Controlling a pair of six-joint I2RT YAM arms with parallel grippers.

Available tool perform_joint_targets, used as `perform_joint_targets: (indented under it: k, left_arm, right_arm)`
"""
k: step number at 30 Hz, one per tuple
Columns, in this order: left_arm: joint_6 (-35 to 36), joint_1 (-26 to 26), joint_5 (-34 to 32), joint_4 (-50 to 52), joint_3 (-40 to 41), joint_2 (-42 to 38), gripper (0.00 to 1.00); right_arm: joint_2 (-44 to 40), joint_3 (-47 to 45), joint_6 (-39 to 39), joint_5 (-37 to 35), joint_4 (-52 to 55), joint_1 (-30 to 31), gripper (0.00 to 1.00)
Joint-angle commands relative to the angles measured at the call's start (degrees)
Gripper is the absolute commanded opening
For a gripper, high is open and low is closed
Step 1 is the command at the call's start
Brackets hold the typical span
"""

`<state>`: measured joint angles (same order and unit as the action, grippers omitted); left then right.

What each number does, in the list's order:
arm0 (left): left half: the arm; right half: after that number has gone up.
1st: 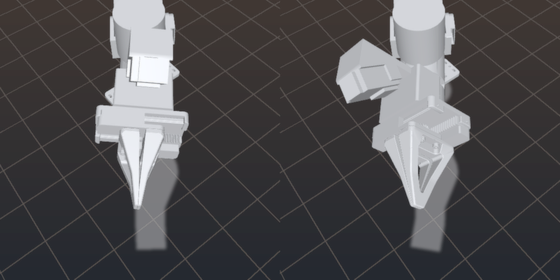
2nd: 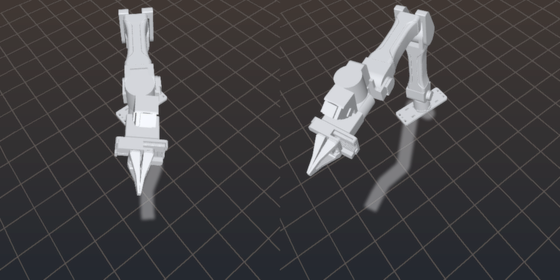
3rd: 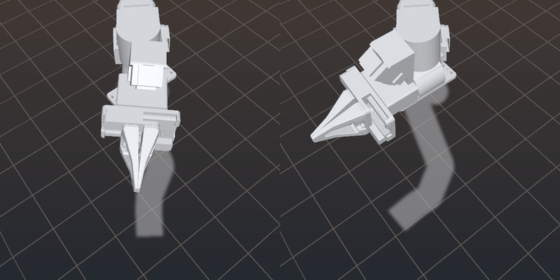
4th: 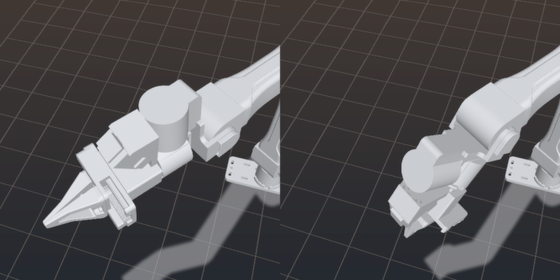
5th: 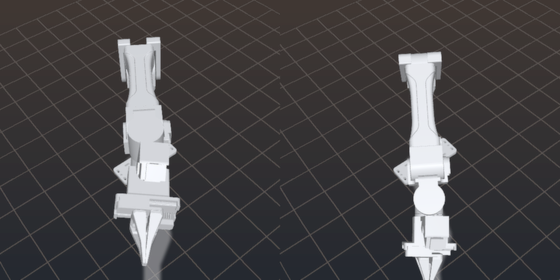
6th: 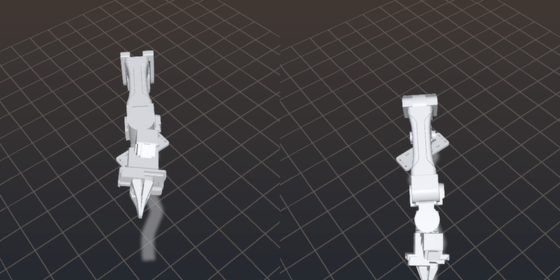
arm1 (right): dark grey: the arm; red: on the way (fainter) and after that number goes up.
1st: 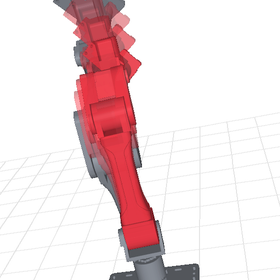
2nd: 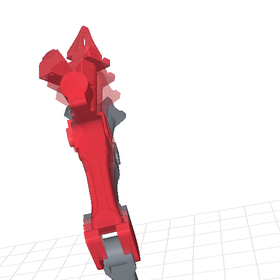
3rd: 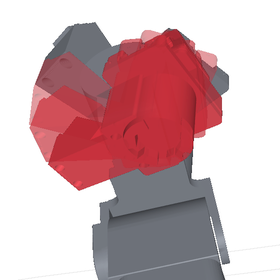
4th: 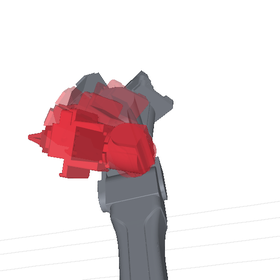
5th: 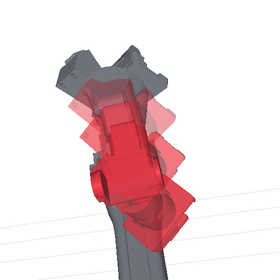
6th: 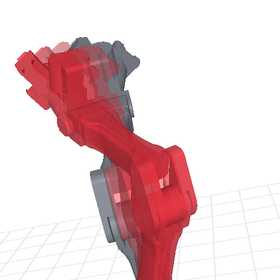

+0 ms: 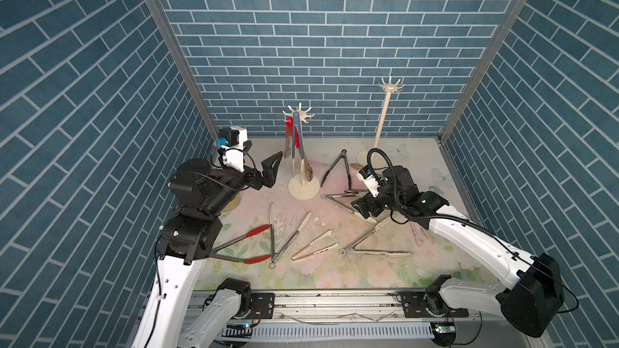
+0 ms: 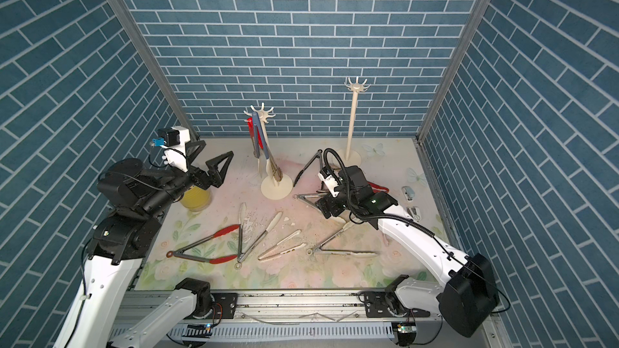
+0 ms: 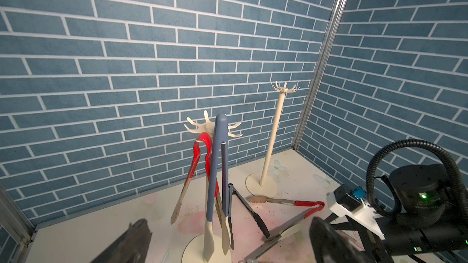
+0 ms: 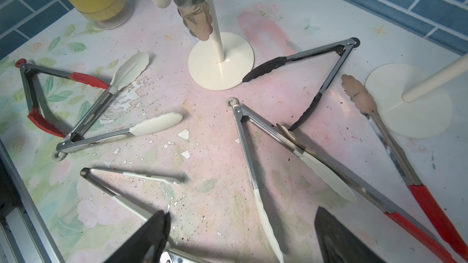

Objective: Hang food tongs on kitchen utensil racks
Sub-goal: Pick up the food tongs from the center of the board.

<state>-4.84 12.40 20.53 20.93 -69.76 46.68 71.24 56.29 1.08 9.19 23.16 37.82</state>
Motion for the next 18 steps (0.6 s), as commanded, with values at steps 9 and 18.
perform_joint_targets:
  k: [9, 18]
  left_arm:
    - [3.26, 0.01, 1.18, 8.87, 6.64, -9.75, 0.99]
    - [4.79, 0.08, 1.53, 11.31, 12.85, -18.02, 0.99]
  right_arm:
    - [12.65, 3.99, 6.9, 3.04, 7.65, -0.22, 0.79]
    - [26.61, 11.59, 7.49, 0.18, 8.48, -0.29, 0.53]
